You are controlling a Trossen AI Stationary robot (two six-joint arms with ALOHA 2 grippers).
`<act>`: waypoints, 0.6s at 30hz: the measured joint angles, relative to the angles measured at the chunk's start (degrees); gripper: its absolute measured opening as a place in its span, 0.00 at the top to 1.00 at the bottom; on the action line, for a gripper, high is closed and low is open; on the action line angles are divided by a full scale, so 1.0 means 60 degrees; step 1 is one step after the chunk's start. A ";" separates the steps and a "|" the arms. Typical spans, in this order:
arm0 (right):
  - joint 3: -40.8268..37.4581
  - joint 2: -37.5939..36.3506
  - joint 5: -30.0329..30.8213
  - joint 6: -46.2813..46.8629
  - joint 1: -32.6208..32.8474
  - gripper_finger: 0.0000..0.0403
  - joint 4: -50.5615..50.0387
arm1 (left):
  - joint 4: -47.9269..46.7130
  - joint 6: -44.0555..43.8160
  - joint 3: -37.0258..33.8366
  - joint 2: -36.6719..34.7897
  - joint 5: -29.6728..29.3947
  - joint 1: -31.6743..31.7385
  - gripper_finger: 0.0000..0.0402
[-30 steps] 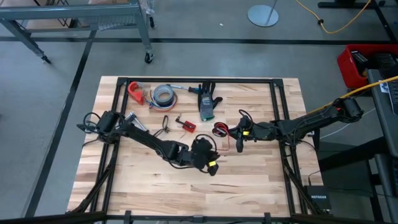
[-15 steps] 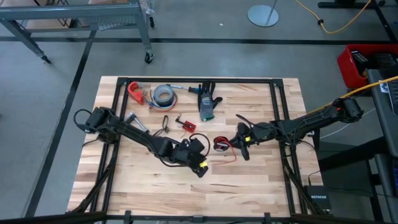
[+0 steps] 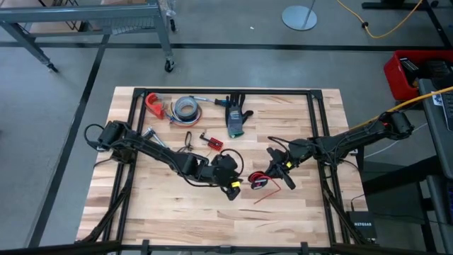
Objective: Coil cords
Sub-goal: Coil the orange wire into the black spool
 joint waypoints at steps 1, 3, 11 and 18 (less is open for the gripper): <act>0.0000 0.0002 -0.0020 -0.0140 0.0000 1.00 0.0004 | 0.0322 0.0215 0.0000 0.0000 0.0084 0.0000 0.64; 0.0000 0.0001 -0.0022 -0.0210 0.0000 1.00 -0.0002 | 0.0858 0.0662 0.0000 0.0000 0.0263 -0.0007 0.63; 0.0000 0.0000 -0.0102 -0.0230 0.0000 1.00 0.0001 | 0.1390 0.1091 0.0004 0.0000 0.0354 -0.0007 0.61; 0.0000 0.0001 -0.0099 -0.0362 0.0000 1.00 0.0103 | 0.2037 0.1579 0.0004 0.0004 0.0281 0.0005 0.61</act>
